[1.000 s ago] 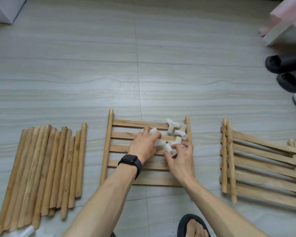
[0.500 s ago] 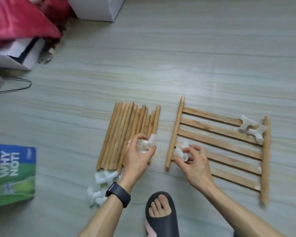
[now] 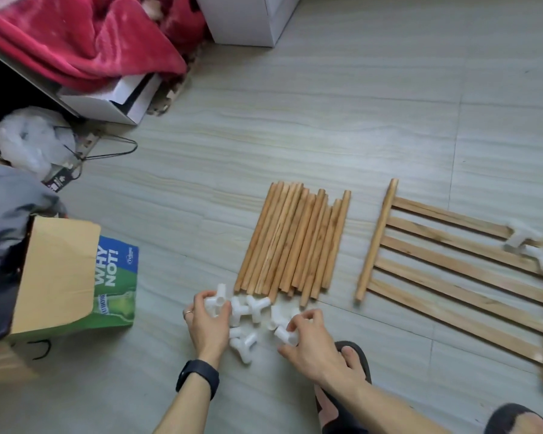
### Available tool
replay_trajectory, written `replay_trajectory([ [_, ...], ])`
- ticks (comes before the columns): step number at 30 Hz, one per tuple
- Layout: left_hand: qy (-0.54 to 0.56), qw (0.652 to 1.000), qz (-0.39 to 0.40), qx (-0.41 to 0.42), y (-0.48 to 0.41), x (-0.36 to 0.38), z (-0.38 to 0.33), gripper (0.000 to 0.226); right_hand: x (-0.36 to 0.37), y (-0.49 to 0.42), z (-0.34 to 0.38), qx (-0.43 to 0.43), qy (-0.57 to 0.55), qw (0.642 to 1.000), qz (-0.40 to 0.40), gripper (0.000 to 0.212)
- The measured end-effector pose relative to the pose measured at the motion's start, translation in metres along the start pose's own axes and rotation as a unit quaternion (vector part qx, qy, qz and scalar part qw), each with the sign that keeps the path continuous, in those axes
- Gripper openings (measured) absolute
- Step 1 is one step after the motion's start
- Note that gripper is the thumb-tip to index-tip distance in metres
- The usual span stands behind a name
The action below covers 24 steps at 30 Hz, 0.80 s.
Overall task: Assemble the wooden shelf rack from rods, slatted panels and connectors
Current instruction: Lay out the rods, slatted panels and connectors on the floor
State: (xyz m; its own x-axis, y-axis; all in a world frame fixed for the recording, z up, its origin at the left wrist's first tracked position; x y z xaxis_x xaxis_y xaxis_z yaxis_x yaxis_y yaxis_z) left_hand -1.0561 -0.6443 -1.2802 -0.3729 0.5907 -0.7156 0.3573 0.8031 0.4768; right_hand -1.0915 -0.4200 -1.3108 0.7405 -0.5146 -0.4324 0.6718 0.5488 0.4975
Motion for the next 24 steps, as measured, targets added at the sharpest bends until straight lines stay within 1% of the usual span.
replay_trajectory([
  [2, -0.025, 1.000, 0.004, -0.001, -0.004, 0.008, -0.001, 0.029, 0.006, -0.004, 0.004, -0.011, 0.022, 1.000, 0.016, 0.034],
  [6, -0.041, 0.997, 0.034, -0.055, -0.004, 0.024, 0.002, 0.036, 0.015, -0.013, 0.008, -0.013, 0.007, 1.000, 0.016, 0.039],
  [8, -0.057, 0.996, 0.049, -0.050, 0.000, 0.028, 0.001, 0.038, 0.020, -0.016, 0.010, -0.011, 0.006, 1.000, 0.025, 0.043],
  [11, -0.115, 0.990, 0.073, -0.032, 0.008, 0.029, -0.002, 0.045, 0.021, -0.018, 0.010, -0.012, 0.017, 0.998, 0.061, 0.053],
  [14, -0.197, 0.976, 0.085, -0.028, 0.018, 0.029, -0.008, 0.051, 0.010, -0.018, 0.013, -0.023, 0.035, 0.995, 0.090, 0.052],
  [17, -0.258, 0.964, 0.064, 0.001, 0.028, 0.028, -0.024, 0.052, -0.018, -0.018, 0.020, -0.043, 0.066, 0.992, 0.099, 0.049],
  [19, -0.268, 0.961, 0.062, 0.028, 0.036, 0.031, -0.038, 0.054, -0.049, -0.018, 0.027, -0.059, 0.104, 0.988, 0.099, 0.047],
  [22, -0.251, 0.960, 0.078, 0.098, 0.052, 0.045, -0.072, 0.060, -0.119, -0.020, 0.035, -0.080, 0.172, 0.980, 0.064, 0.045],
  [24, -0.239, 0.954, 0.096, 0.152, 0.068, 0.063, -0.103, 0.063, -0.177, -0.017, 0.033, -0.078, 0.219, 0.972, 0.034, 0.041],
])
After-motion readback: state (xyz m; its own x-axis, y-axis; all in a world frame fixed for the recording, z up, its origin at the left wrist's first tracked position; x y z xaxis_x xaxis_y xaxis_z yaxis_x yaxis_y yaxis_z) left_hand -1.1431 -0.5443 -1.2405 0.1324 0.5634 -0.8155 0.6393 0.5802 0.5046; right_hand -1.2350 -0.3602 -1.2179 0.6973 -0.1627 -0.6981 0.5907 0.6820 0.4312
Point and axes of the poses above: each hand's wrist, its own y-axis away from the middle knuckle, its own x-axis out of the palm, z = x × y, the point moved 5 cm from there along -y, towards the middle knuckle, and after that the axes turned 12 degrees about -x, right-handed, at the moved point
